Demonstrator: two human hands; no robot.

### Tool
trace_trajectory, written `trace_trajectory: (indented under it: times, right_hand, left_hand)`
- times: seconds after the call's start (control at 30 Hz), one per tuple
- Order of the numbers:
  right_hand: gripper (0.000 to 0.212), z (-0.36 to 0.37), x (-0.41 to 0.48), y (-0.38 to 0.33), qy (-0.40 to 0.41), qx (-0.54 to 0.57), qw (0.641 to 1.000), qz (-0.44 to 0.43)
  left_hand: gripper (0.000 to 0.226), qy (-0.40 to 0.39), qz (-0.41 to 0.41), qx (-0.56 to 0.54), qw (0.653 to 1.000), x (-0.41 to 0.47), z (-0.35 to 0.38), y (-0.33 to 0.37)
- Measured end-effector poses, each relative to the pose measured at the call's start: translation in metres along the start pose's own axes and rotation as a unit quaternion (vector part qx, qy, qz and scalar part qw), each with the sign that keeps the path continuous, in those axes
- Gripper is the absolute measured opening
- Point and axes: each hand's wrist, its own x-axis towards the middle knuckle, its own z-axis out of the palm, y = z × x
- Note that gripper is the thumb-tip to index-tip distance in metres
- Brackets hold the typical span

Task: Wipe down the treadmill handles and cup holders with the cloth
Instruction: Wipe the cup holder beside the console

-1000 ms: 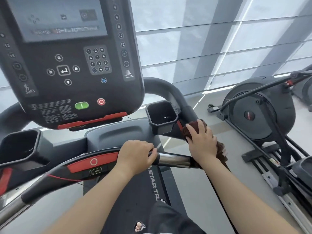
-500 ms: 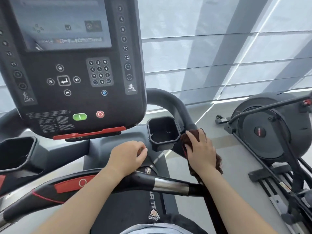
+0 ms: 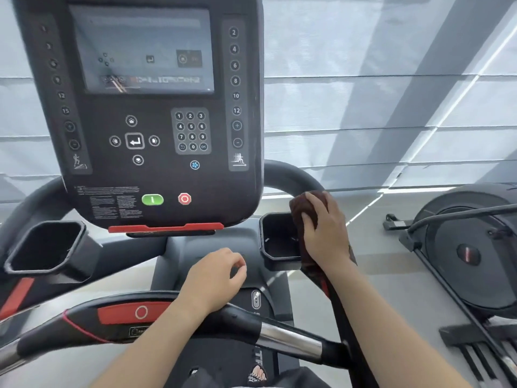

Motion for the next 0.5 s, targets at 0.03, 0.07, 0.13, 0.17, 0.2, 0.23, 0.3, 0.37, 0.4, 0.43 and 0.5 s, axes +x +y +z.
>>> trace_trajectory:
  times: [0.03,0.07,0.13,0.17,0.2,0.23,0.3,0.37,0.4,0.43,0.5]
  right_hand:
    - [0.04,0.009,0.002,-0.001,-0.047,-0.029,0.998,0.009]
    - [0.039,0.018,0.0,-0.001,-0.087,-0.069,0.994,0.009]
    - [0.038,0.031,-0.01,0.001,-0.117,-0.134,0.984,0.0]
    - [0.037,0.035,-0.014,0.002,-0.112,-0.143,0.983,0.004]
    - [0.037,0.037,-0.018,0.002,-0.104,-0.142,0.984,0.013]
    - [0.037,0.039,-0.02,0.003,-0.095,-0.137,0.986,0.023]
    - [0.038,0.04,-0.018,0.006,-0.083,-0.132,0.987,0.035]
    - [0.038,0.039,-0.005,0.004,-0.088,-0.122,0.987,0.052]
    - [0.038,0.039,0.001,0.002,-0.095,-0.116,0.987,0.06]
    - [0.038,0.039,0.005,0.0,-0.103,-0.117,0.986,0.062]
    - [0.038,0.037,0.003,-0.002,-0.109,-0.124,0.985,0.052]
  left_hand:
    - [0.017,0.001,-0.002,-0.001,1.0,0.0,0.0,0.0]
    - [0.017,0.003,-0.003,-0.004,1.0,-0.001,0.0,0.0]
    - [0.015,0.009,-0.005,-0.016,1.0,-0.002,-0.001,0.0]
    - [0.014,0.016,-0.007,-0.026,1.0,-0.002,-0.002,-0.001]
    - [0.013,0.023,-0.008,-0.035,0.999,-0.002,-0.002,-0.001]
    - [0.013,0.027,-0.008,-0.043,0.999,-0.002,-0.002,-0.001]
    - [0.014,0.028,-0.007,-0.048,0.998,-0.002,-0.001,-0.001]
    - [0.014,0.025,-0.004,-0.046,0.999,-0.002,-0.002,0.0]
    - [0.014,0.023,-0.002,-0.045,0.999,-0.001,-0.002,0.001]
    - [0.014,0.02,0.0,-0.046,0.999,-0.001,-0.003,0.001]
    - [0.014,0.016,0.0,-0.048,0.999,-0.002,-0.003,0.001]
